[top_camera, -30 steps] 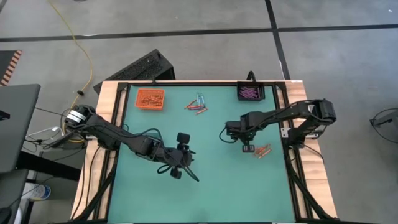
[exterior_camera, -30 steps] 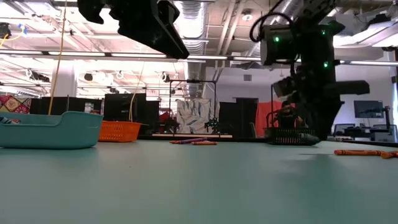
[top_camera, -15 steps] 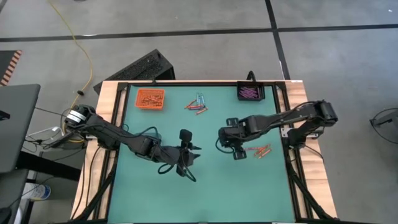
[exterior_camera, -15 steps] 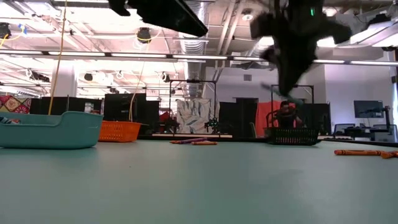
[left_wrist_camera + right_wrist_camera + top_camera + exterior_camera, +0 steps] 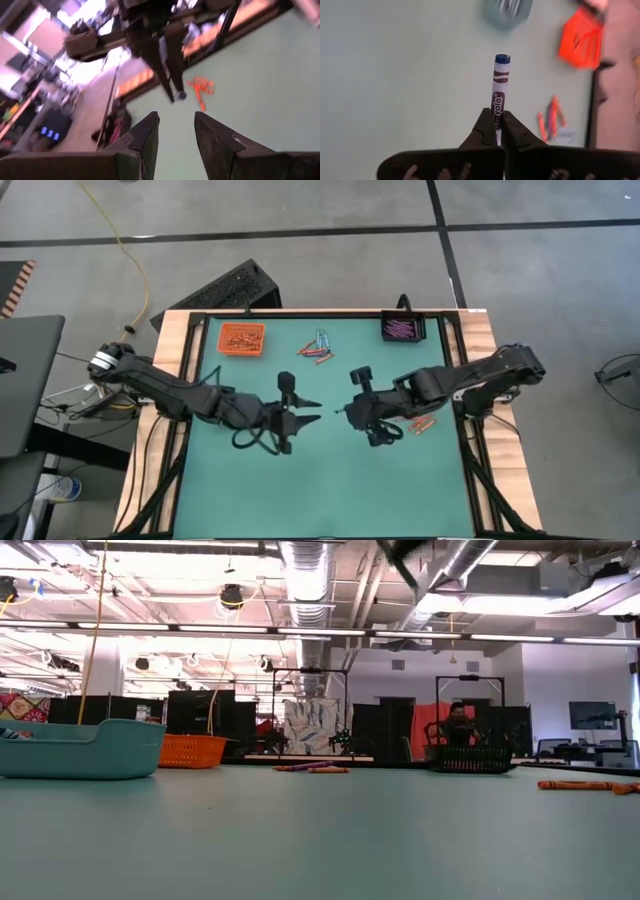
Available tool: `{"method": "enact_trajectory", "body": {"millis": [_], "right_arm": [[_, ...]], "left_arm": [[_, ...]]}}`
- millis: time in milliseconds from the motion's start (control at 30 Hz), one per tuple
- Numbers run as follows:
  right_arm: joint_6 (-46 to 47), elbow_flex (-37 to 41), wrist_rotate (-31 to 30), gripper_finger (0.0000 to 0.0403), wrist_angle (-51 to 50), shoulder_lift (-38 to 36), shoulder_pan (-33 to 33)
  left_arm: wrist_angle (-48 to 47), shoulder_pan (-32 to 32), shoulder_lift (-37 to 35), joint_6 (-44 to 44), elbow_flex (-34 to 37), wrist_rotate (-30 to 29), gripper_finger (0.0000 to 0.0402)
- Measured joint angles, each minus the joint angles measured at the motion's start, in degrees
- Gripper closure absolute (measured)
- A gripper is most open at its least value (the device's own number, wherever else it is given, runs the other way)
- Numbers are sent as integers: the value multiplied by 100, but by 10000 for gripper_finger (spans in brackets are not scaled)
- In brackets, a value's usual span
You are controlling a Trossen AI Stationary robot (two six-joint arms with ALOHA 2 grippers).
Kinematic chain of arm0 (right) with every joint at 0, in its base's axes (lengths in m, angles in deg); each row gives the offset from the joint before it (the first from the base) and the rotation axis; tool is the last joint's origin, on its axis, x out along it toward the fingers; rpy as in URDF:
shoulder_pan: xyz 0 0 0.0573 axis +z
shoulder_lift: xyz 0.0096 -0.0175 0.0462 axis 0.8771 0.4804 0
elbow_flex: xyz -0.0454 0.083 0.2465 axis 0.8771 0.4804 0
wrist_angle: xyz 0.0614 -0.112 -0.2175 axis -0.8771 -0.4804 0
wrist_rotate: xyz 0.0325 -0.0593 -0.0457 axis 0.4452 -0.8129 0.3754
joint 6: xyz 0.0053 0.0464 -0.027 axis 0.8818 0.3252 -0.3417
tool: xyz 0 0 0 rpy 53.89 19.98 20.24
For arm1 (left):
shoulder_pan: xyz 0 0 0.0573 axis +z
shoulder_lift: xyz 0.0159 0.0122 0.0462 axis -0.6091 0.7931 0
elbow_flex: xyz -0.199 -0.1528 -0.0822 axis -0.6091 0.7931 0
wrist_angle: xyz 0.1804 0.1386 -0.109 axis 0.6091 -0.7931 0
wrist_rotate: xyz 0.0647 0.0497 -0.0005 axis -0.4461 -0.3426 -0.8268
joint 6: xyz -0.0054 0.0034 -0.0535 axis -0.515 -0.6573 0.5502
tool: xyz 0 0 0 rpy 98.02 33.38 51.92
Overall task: Sort crayons
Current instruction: Put the blue crayon into the blue bin
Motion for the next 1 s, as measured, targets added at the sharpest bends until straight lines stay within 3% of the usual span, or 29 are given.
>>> {"method": "enact_trajectory", "body": {"millis": [167, 467, 600, 733, 1000], "right_arm": [[-468, -412, -133, 403, 556, 0, 192], [-1017, -722, -31, 403, 1263, -4, 343], [-1159, -740, 4, 403, 1471, -4, 346], [-1314, -742, 17, 403, 1698, -4, 346], [-1369, -742, 64, 403, 1825, -4, 270]], "left_arm": [[341, 40, -102, -314, 0, 698, 285], [1252, 21, -100, -696, 0, 707, 285], [1585, 9, -100, -871, 0, 1015, 285], [1694, 12, -100, -931, 0, 1384, 285], [1803, 12, -98, -1009, 0, 1409, 303]]}}
